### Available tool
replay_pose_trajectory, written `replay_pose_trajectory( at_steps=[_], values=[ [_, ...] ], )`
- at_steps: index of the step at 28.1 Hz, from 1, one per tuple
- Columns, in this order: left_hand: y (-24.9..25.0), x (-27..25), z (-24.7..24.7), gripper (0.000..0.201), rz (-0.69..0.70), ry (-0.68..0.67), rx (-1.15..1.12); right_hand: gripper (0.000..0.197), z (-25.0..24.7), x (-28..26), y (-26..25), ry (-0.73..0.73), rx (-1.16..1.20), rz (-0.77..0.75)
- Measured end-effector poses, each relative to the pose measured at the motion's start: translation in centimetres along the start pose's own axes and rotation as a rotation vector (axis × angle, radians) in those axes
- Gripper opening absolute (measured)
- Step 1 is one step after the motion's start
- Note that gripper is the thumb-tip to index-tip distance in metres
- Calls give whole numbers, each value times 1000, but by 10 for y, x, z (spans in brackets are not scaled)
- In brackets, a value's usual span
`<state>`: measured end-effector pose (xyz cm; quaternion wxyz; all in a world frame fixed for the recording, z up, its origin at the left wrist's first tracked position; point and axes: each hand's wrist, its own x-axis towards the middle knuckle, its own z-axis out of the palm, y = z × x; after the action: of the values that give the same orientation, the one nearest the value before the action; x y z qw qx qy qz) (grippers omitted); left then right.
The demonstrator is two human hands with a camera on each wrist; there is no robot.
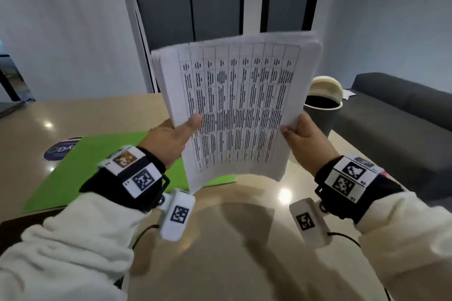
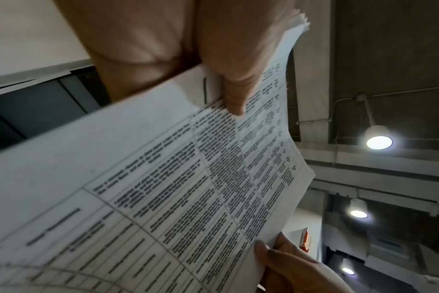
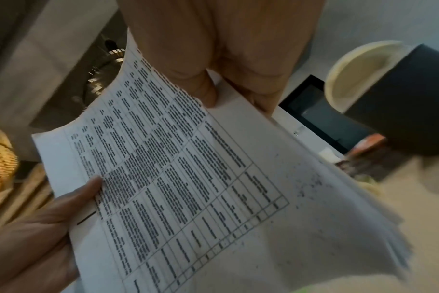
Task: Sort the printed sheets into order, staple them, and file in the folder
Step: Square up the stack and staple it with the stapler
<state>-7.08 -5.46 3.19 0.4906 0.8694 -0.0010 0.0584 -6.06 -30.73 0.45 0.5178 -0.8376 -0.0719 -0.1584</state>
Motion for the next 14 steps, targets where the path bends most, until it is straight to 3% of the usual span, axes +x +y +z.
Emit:
replay_pose_trajectory(
  at_steps=[3, 6, 11, 14],
  values=[
    [-22, -4, 13, 74, -160, -153, 320, 37, 12, -8, 30, -159, -87, 136],
    [-41, -7, 23, 97, -264, -292, 294, 36, 17, -9, 58, -233, -72, 229],
    [-32, -3, 23, 70, -207, -196, 360, 22, 13, -3, 61, -283, -40, 245],
    [-31, 1, 22, 76, -227, -136, 333, 14, 11, -2, 42, -225, -39, 239]
  ],
)
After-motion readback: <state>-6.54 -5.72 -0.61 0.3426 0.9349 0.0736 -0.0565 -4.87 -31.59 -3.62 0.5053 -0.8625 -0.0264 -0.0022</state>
